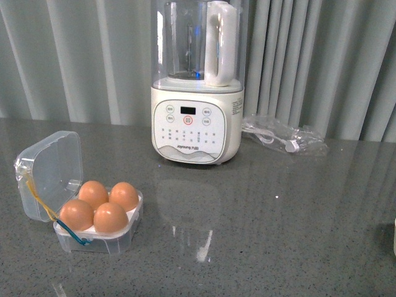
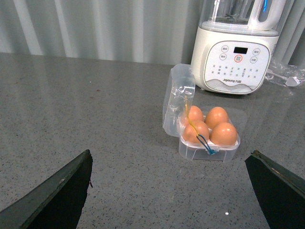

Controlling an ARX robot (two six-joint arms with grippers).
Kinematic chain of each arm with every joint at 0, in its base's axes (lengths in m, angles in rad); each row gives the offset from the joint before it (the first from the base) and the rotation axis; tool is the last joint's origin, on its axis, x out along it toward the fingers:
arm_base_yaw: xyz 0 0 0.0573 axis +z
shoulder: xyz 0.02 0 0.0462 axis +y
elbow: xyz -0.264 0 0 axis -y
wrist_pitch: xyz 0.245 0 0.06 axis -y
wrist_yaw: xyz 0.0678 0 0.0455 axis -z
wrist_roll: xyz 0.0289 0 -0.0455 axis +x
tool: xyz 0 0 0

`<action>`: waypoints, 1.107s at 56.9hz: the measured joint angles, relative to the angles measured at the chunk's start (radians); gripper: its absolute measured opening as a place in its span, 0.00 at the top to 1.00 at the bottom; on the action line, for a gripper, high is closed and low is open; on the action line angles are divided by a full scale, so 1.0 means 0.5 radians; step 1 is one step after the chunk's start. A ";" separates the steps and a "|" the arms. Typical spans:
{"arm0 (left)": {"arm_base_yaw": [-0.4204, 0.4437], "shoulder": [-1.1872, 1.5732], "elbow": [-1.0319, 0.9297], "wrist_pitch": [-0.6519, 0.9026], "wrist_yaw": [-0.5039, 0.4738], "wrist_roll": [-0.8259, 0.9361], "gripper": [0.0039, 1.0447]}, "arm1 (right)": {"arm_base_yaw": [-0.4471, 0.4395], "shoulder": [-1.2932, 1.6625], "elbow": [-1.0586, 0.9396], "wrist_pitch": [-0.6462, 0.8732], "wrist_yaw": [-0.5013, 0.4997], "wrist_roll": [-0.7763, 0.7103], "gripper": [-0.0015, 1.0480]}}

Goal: Put egg into box

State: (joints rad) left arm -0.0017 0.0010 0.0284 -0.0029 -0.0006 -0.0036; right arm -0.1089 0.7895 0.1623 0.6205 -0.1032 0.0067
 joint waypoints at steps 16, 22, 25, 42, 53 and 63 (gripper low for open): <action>0.000 0.000 0.000 0.000 0.001 0.000 0.06 | 0.209 -0.291 -0.155 -0.145 0.193 -0.010 0.97; 0.000 0.000 0.000 0.000 -0.001 0.000 0.06 | 0.211 -0.392 -0.188 -0.208 0.205 -0.009 0.97; 0.000 0.000 0.000 0.000 0.000 0.000 0.06 | 0.211 -0.443 -0.202 -0.242 0.205 -0.010 0.97; 0.000 0.000 0.000 0.000 0.000 0.000 0.06 | 0.211 -0.674 -0.319 -0.343 0.204 -0.011 0.97; 0.000 0.000 0.000 0.000 -0.001 0.000 0.06 | 0.211 -0.840 -0.319 -0.500 0.205 -0.010 0.97; 0.000 0.000 0.000 0.000 0.000 0.000 0.06 | 0.212 -0.990 -0.319 -0.651 0.205 -0.010 0.97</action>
State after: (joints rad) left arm -0.0017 0.0010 0.0284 -0.0029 -0.0006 -0.0036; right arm -0.0029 0.2943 0.0029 0.2951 -0.0006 0.0017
